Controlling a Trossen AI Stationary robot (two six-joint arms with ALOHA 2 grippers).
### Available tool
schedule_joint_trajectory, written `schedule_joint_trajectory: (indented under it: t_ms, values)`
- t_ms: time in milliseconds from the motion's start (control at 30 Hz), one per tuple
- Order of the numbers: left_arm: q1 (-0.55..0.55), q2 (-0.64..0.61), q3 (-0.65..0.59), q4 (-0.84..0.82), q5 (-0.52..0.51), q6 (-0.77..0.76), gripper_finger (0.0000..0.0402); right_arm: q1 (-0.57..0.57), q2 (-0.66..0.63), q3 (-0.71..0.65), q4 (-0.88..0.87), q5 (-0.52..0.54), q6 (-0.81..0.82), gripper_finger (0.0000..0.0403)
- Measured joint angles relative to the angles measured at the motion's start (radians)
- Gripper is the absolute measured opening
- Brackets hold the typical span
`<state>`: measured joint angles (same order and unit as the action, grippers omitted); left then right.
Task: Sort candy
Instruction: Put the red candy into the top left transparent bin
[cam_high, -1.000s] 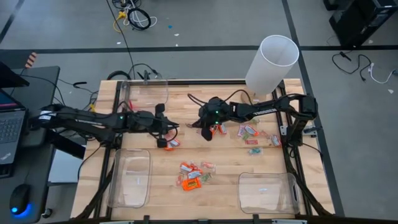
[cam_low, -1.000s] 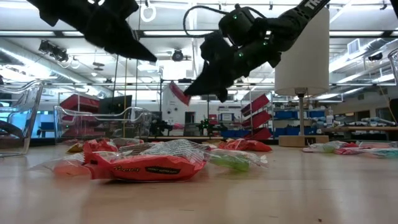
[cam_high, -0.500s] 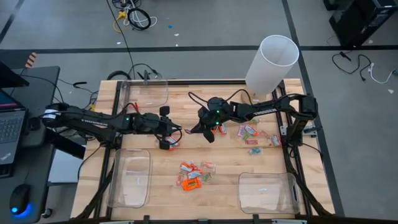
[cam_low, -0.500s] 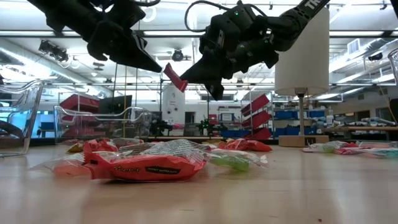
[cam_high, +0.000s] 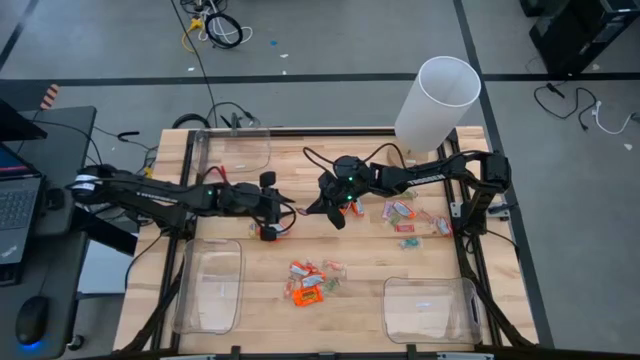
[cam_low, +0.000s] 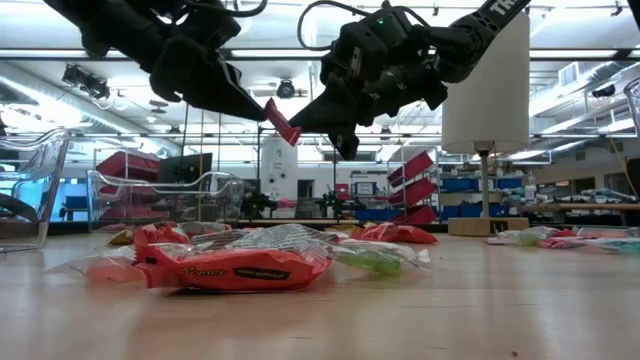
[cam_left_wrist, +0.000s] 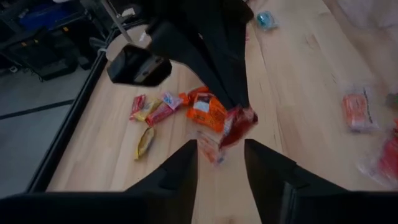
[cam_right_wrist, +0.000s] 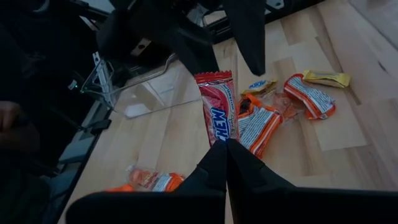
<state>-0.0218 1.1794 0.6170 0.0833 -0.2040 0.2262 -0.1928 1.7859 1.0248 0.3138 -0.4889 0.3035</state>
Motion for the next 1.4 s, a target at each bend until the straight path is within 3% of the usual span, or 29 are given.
schedule_joint_trajectory:
  t_ms: [533, 700, 1000, 1200, 1400]
  values:
    - [0.000, 0.022, 0.000, 0.027, 0.009, -0.004, 0.0145, 0.000, 0.000, 0.000, -0.001, 0.000, -0.016, 0.0000]
    - [0.000, 0.022, 0.000, 0.024, 0.010, -0.007, 0.0113, 0.000, 0.000, 0.000, -0.002, 0.000, -0.018, 0.0000]
    - [0.000, 0.021, 0.000, 0.024, 0.011, -0.006, 0.0009, 0.000, 0.000, 0.000, -0.003, 0.008, -0.022, 0.0000]
    - [0.000, 0.021, 0.000, 0.023, 0.011, -0.005, 0.0004, -0.005, 0.000, 0.000, -0.003, 0.015, -0.019, 0.0009]
    - [0.000, 0.011, 0.000, 0.020, 0.000, -0.005, 0.0002, -0.019, 0.000, 0.000, -0.002, -0.003, 0.006, 0.0048]
